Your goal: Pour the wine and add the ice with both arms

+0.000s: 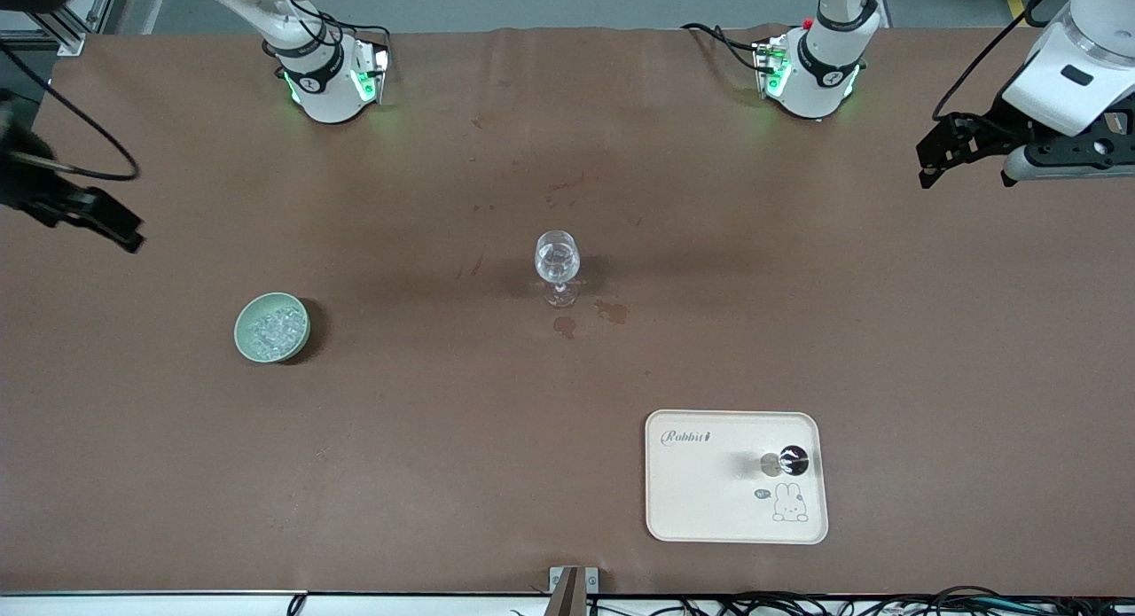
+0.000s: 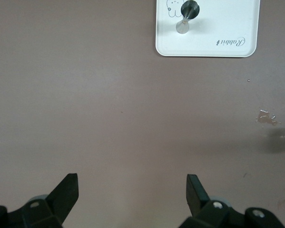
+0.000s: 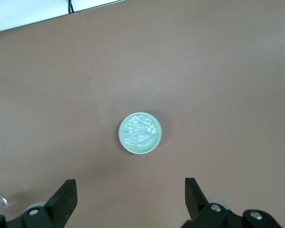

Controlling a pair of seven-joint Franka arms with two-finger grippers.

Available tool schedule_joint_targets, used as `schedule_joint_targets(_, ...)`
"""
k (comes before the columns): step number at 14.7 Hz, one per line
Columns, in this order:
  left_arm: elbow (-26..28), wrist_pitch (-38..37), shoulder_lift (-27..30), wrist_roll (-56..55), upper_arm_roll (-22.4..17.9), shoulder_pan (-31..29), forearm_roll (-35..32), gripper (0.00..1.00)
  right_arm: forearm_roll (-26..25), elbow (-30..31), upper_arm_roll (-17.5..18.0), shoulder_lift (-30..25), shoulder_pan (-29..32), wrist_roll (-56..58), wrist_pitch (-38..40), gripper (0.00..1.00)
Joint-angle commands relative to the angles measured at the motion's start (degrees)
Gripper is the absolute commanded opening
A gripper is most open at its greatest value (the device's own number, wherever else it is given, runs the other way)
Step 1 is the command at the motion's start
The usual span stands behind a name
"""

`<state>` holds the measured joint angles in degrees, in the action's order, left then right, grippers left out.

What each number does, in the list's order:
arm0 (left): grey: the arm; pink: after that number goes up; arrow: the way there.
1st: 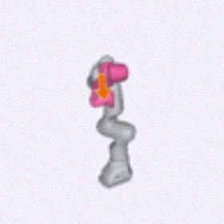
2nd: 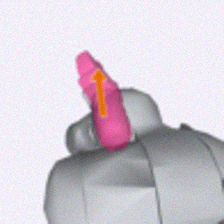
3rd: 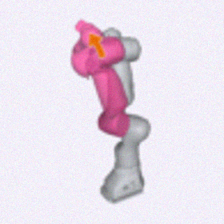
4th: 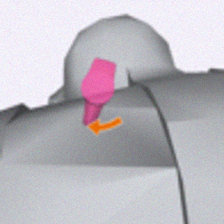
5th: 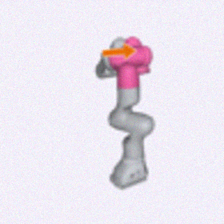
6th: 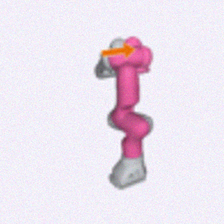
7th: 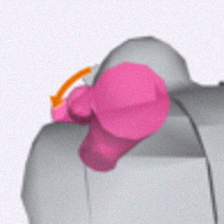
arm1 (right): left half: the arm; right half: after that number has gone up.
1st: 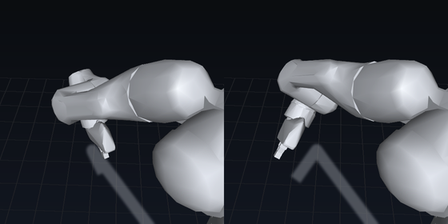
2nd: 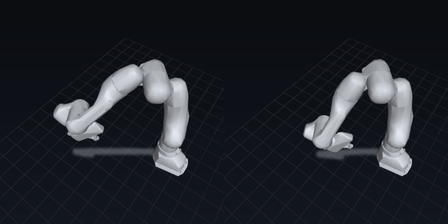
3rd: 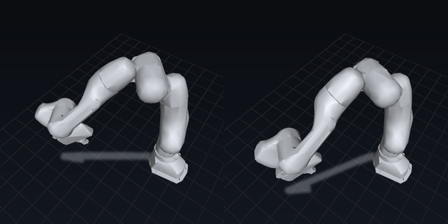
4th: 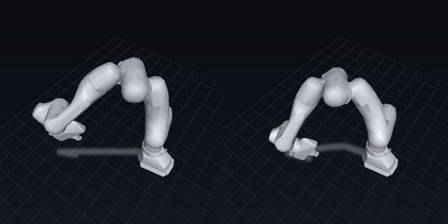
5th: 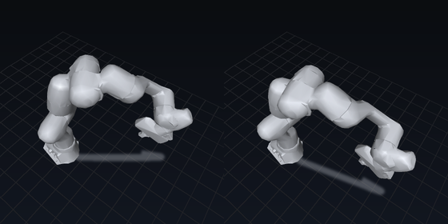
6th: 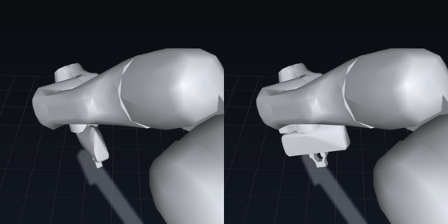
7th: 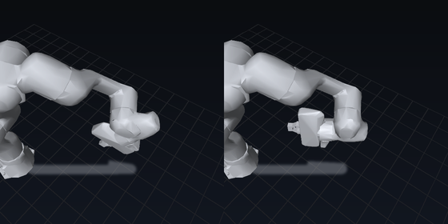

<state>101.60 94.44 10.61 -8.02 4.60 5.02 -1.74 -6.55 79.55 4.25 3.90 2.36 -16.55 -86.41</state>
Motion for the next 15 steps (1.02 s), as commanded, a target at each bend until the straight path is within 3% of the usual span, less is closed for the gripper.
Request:
schedule_joint_targets(1, 0.5, 0.1, 1.3, 0.8, -0.5, 0.3, 0.1, 1.00, 2.4, 2.7, -6.0, -2.2, -1.8, 11.0, -0.4, 1.00)
schedule_joint_targets(4, -2.4, -0.6, -1.1, 1.2, -0.7, -0.1, 0.1, 1.00, 3.0, 2.6, -6.3, -2.2, 0.0, 16.8, -0.2, 1.00)
schedule_joint_targets(10, -8.2, -5.3, -4.2, 1.9, -1.3, -0.3, -0.2, 1.00, 3.2, 2.6, -6.1, -2.1, -0.6, 12.7, -0.7, 1.00)
schedule_joint_targets(15, -8.8, -6.3, -5.9, 1.8, -1.1, 0.3, -0.5, 1.00, 5.8, 2.6, -6.1, -2.1, -0.5, 12.0, -0.3, 1.00)
